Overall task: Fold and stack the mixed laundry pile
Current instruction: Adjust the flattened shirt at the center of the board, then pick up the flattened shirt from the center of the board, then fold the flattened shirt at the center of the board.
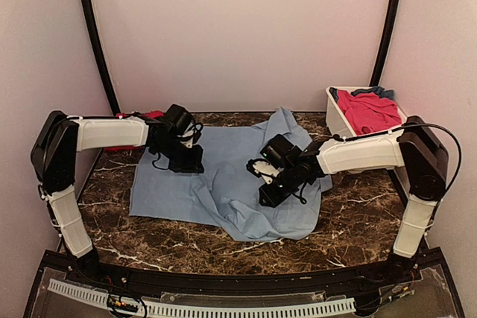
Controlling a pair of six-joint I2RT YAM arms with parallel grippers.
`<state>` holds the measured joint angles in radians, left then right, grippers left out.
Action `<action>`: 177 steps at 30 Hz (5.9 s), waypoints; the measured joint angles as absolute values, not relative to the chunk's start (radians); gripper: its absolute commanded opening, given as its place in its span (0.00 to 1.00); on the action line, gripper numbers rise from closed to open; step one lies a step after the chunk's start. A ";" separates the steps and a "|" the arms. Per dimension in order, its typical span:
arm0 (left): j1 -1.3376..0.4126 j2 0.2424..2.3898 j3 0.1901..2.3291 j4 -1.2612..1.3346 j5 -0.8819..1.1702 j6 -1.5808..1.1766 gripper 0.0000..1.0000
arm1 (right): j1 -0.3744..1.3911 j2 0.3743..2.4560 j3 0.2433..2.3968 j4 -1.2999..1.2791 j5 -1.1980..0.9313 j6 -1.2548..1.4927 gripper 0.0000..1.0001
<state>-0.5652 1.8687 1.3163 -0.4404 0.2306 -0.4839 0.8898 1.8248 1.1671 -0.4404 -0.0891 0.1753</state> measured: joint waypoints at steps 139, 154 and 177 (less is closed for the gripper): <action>-0.318 1.032 0.446 -0.505 0.104 -1.218 0.40 | 0.981 0.919 0.747 -0.508 0.172 0.373 0.00; -0.318 1.027 0.432 -0.505 0.099 -1.227 0.00 | 0.981 0.919 0.747 -0.511 0.149 0.376 0.00; -0.305 1.020 0.699 -0.751 -0.004 -1.156 0.00 | 0.903 0.968 0.947 -0.611 0.126 0.323 0.00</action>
<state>-0.3046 1.0203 0.6991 -0.7509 -0.0036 -1.1561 0.9028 0.9684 0.9474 -0.6109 0.1265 0.3225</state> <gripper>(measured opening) 0.003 0.004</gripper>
